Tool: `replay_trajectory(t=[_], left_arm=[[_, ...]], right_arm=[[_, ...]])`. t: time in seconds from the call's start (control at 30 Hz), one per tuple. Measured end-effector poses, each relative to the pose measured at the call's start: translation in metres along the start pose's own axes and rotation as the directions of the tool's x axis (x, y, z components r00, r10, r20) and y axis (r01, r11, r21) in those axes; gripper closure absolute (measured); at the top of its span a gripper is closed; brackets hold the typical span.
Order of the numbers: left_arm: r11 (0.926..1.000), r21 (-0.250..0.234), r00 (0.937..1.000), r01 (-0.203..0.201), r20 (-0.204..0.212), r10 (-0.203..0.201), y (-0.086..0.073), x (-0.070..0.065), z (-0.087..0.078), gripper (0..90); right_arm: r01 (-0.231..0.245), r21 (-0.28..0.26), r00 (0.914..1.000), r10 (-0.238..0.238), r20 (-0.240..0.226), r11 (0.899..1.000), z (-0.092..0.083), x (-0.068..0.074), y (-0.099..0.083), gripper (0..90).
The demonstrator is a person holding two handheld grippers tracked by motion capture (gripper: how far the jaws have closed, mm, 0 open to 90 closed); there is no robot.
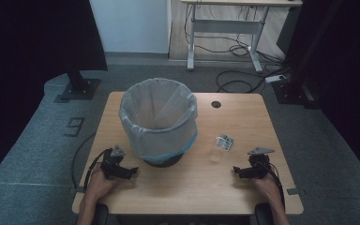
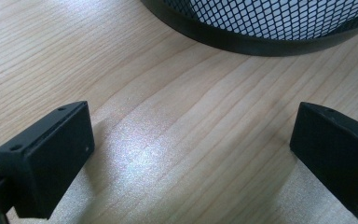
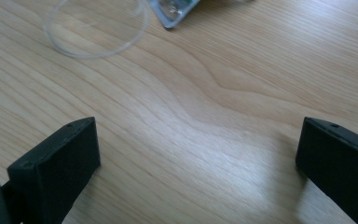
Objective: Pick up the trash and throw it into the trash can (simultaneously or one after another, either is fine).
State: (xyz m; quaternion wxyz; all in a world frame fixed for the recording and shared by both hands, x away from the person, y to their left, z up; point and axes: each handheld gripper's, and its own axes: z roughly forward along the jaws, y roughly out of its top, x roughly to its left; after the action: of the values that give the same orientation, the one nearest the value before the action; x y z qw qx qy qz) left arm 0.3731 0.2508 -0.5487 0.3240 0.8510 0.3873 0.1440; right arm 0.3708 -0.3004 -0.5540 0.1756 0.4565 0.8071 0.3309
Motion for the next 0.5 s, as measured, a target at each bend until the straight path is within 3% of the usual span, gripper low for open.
replay_trajectory(t=[0.1,0.5], left_arm=[[1.0,0.0,1.0,0.0,0.0,0.0,0.0,0.0,0.0,0.0],[1.0,0.0,1.0,0.0,0.0,0.0,0.0,0.0,0.0,0.0]], right_arm=[[0.015,-0.005,0.9994,-0.016,-0.03,1.0,0.002,0.004,0.004,0.0],[0.062,-0.017,0.9962,-0.063,-0.06,0.998,0.001,0.013,0.022,0.0]])
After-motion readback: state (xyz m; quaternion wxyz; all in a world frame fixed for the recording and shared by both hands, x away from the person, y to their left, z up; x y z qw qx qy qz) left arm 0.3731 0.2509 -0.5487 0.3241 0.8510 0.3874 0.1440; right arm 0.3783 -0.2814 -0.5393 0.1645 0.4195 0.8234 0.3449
